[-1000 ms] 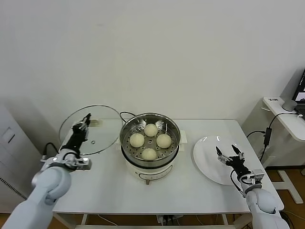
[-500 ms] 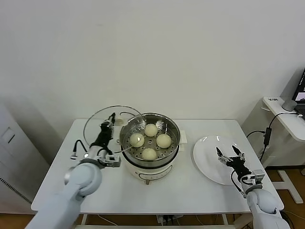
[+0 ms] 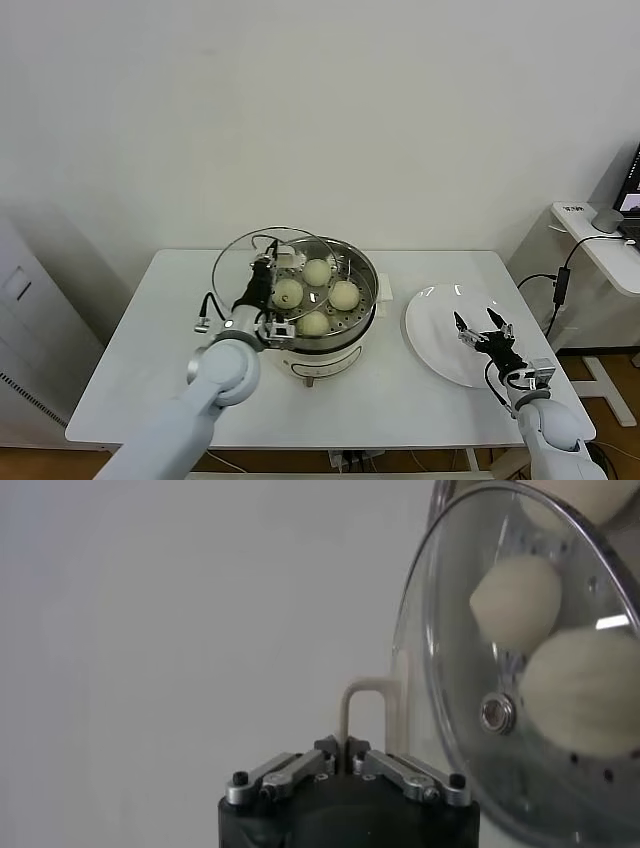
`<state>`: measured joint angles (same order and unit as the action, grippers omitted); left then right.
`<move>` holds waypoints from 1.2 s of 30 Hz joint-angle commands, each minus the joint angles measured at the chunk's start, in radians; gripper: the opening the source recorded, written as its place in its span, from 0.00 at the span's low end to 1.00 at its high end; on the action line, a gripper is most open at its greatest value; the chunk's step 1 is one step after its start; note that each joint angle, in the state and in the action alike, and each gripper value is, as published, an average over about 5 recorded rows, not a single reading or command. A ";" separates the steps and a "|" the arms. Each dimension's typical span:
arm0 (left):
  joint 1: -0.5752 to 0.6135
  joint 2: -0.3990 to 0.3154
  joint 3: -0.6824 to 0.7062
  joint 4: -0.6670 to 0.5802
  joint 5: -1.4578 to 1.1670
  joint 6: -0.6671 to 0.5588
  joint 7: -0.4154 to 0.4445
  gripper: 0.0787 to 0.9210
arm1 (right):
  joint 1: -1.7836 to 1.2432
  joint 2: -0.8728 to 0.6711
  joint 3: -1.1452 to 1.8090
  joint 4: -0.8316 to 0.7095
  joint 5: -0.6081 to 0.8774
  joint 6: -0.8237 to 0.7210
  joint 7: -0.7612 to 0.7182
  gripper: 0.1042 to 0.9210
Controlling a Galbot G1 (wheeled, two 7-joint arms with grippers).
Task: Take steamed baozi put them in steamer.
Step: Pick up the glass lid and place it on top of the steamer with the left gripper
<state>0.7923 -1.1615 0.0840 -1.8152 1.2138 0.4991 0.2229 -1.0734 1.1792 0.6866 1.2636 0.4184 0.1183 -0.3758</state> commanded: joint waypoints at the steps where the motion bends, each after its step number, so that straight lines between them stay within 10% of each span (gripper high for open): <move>1: -0.034 -0.079 0.055 0.025 0.040 0.032 0.014 0.04 | -0.001 0.000 0.002 -0.001 0.000 0.001 -0.001 0.88; 36: -0.032 -0.141 0.090 0.085 0.061 0.015 -0.006 0.04 | -0.005 0.012 0.008 -0.014 -0.002 0.003 -0.007 0.88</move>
<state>0.7573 -1.2956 0.1705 -1.7351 1.2716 0.5162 0.2182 -1.0787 1.1905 0.6935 1.2526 0.4174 0.1209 -0.3816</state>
